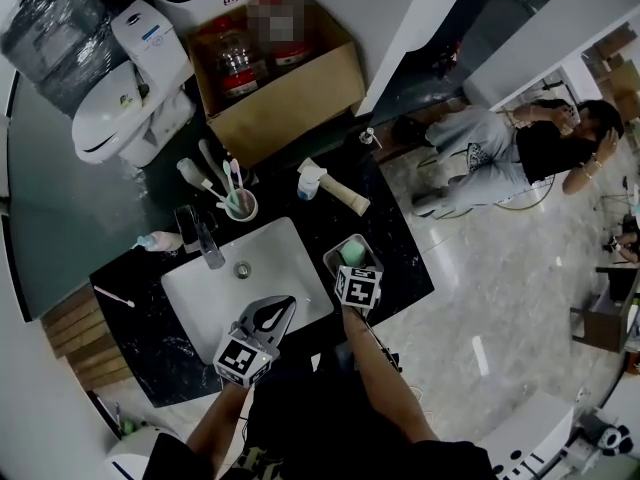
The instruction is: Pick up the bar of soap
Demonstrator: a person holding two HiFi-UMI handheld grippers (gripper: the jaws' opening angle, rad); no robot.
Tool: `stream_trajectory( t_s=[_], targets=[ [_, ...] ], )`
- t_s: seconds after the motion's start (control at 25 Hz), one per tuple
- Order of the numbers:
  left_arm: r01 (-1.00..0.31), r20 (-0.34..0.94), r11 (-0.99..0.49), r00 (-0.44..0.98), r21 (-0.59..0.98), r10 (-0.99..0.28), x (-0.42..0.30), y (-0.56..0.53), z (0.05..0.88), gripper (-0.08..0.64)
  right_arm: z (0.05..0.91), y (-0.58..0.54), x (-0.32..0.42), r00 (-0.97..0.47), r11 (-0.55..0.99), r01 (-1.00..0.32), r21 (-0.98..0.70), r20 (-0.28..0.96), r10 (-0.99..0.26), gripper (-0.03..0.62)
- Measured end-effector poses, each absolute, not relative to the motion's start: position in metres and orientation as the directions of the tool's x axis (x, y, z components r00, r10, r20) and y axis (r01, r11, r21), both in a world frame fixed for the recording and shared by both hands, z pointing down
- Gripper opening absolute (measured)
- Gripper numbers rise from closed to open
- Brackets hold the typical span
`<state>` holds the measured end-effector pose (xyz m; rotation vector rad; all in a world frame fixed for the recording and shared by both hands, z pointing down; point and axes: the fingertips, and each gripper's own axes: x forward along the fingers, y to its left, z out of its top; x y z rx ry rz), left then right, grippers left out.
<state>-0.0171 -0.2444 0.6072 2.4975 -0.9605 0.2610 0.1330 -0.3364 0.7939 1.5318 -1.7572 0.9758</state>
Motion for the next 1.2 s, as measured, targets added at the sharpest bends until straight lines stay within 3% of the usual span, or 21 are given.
stream_trajectory(
  t_s=[0.2, 0.52, 1.2],
  targets=[
    [-0.676, 0.328, -0.652, 0.737, 0.343, -0.591, -0.018, -0.254, 0.607, 0.009, 0.8, -0.339, 0.128, -0.125, 0.089, -0.992, -0.091, 0.838, -0.531, 0.319],
    [-0.68, 0.33, -0.641, 0.734, 0.356, -0.594, -0.014, -0.261, 0.613, 0.009, 0.801, -0.339, 0.126, -0.249, 0.349, -0.933, -0.089, 0.859, -0.447, 0.319],
    [-0.69, 0.328, -0.625, 0.724, 0.366, -0.607, -0.014, -0.265, 0.614, 0.009, 0.805, -0.343, 0.13, -0.224, 0.331, -0.94, -0.079, 0.874, -0.43, 0.322]
  ],
)
